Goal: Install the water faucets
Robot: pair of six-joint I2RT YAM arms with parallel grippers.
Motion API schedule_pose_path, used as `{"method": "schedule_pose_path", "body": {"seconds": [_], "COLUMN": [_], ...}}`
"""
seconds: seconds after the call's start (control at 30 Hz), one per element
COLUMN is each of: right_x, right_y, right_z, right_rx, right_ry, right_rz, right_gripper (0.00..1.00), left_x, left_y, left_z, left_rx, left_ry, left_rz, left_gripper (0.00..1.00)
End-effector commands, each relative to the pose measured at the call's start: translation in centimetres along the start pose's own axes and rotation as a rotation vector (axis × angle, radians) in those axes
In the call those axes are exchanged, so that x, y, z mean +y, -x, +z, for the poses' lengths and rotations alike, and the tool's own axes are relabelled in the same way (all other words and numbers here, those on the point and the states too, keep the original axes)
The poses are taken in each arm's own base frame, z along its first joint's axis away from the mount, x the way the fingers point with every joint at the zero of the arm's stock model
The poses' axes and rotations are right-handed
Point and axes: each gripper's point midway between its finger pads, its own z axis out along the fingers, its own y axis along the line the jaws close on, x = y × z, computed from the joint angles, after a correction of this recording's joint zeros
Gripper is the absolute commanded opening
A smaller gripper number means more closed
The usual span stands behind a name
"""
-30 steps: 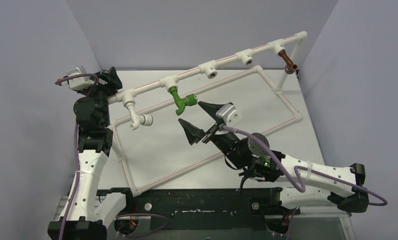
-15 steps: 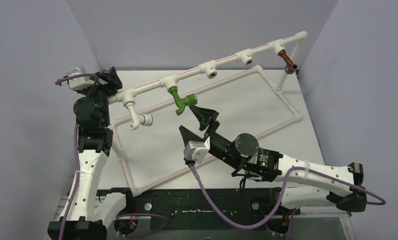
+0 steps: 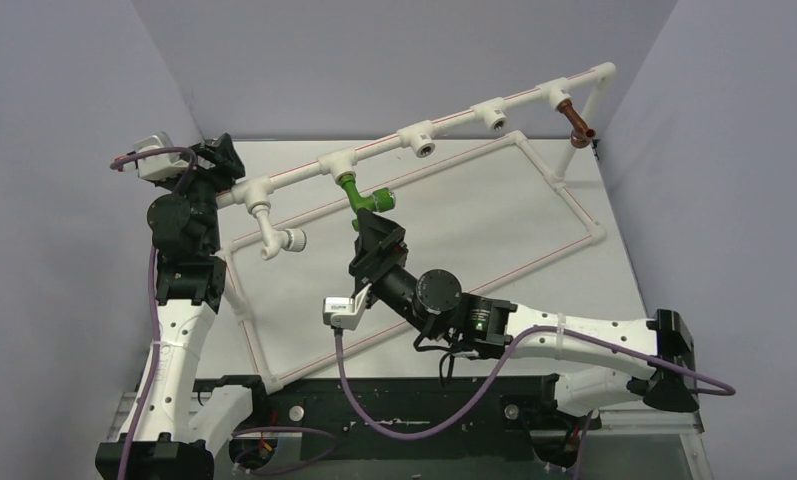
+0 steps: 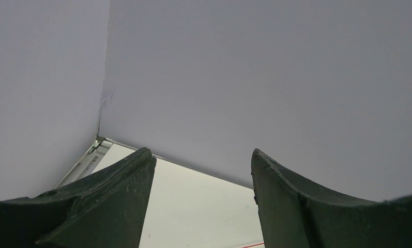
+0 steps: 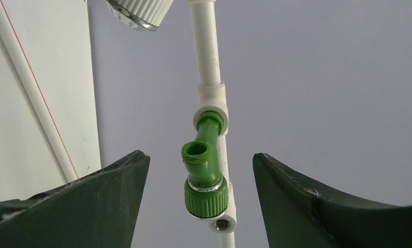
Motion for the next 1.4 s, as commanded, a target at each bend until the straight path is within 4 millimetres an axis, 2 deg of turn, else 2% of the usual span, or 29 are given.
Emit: {"method": "schedule_pose_path", "body": {"seconds": [0.0, 0.37, 0.53, 0.8, 0.9, 1.1, 1.37], "right_x": [-3.2, -3.5, -3.2, -3.7, -4.2, -4.5, -4.4], "right_y": [-2.3, -3.6, -3.8, -4.7, -5.0, -4.3, -2.9], "right_z": [0.6, 2.8, 3.4, 3.4, 3.4, 3.4, 4.3], "right_rx": [0.152, 0.246, 0.270, 0.335, 0.357, 0.332, 0.289], "right_ry": [-0.138, -0.182, -0.190, -0.247, -0.277, -0.344, -0.464], "right_rz": [-0.086, -0.081, -0.066, -0.044, -0.010, 0.216, 0.752], "right_gripper": [0.74, 0.64, 0.54, 0.25, 0.00, 0.00, 0.00], "left_x": [6.1, 6.0, 5.9, 5.8, 5.9, 5.9, 5.8], "left_y": [-14.0, -14.0, -13.9, -13.8, -13.8, -13.8, -13.8], "left_z": [-3.6, -3.6, -3.6, -3.6, -3.6, -3.6, -3.6], "left_rx": [0.466, 0.467, 0.465, 0.460, 0.460, 0.461, 0.462], "left_ry": [0.169, 0.165, 0.163, 0.160, 0.161, 0.162, 0.160], "left_rz": [0.116, 0.115, 0.113, 0.112, 0.112, 0.112, 0.112], "left_gripper": [0.66, 0.66, 0.66, 0.66, 0.66, 0.66, 0.66]}}
